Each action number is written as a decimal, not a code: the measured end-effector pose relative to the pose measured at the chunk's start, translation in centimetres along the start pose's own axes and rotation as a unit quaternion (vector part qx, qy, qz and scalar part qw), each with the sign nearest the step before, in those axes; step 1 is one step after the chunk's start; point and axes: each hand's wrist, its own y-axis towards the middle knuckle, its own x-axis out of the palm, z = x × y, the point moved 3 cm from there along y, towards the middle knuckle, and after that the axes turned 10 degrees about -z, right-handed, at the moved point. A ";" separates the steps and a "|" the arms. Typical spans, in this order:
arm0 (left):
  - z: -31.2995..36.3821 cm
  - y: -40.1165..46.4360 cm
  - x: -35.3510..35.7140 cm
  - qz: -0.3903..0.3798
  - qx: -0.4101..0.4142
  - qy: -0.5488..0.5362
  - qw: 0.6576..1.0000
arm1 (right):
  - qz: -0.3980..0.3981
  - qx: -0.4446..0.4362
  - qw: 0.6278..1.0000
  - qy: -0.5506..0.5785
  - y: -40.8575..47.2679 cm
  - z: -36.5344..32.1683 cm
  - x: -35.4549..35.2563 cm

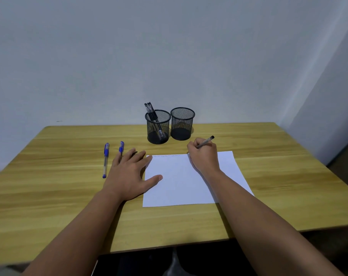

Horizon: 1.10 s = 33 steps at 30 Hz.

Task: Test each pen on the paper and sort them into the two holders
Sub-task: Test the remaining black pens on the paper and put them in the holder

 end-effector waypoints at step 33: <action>-0.7 0.3 -2.9 0.042 -0.016 0.020 0.999 | 0.018 -0.009 0.983 0.183 -0.5 -6.2 -1.9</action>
